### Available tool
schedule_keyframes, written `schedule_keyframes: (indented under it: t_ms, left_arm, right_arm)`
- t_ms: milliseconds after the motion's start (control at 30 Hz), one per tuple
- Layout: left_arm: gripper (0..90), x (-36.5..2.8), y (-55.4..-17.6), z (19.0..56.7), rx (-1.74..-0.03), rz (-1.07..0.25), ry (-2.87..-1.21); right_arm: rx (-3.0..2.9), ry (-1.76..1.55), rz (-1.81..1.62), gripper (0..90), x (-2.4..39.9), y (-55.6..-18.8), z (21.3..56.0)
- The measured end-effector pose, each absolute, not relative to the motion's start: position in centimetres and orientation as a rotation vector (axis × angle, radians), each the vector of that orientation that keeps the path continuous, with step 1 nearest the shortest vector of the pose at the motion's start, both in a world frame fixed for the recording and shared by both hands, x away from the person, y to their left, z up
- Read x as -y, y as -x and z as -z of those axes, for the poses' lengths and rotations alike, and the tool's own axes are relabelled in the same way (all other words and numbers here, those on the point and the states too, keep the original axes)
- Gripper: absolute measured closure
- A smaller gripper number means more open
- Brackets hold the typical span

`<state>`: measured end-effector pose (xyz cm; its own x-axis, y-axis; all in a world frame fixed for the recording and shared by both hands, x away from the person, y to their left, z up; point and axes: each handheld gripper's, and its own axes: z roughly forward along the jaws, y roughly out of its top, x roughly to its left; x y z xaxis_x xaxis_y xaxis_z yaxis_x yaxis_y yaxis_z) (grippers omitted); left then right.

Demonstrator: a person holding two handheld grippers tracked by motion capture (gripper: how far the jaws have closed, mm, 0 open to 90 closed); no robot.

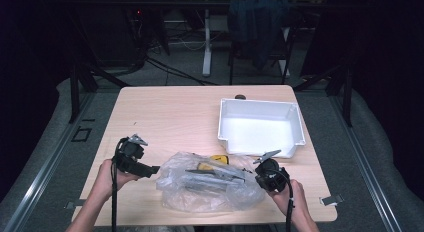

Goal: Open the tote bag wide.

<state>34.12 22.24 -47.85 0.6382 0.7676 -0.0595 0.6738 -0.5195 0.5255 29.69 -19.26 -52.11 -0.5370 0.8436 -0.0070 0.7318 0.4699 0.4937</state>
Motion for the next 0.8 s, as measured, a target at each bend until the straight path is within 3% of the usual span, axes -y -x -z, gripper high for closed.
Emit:
schedule_keyframes:
  t_ms: [300, 533, 600, 800]
  left_arm:
    - [16.0, -18.7, -31.0, 43.3, -0.952, -0.25, -2.275]
    - [18.2, -15.6, -30.2, 44.4, -0.89, -0.249, -2.376]
    - [24.0, -15.4, -30.6, 45.6, -0.895, -0.237, -2.414]
    - [62.9, -15.5, -32.0, 49.9, -0.953, -0.198, -2.489]
  right_arm:
    - [-2.502, -1.33, -0.583, 90.0, 19.3, -29.7, 51.7]
    - [-2.509, -1.321, -0.568, 90.0, 19.4, -29.7, 51.6]
    - [-2.508, -1.32, -0.567, 90.0, 19.4, -29.7, 51.6]
    - [-2.483, -1.341, -0.605, 90.0, 19.3, -29.7, 52.1]
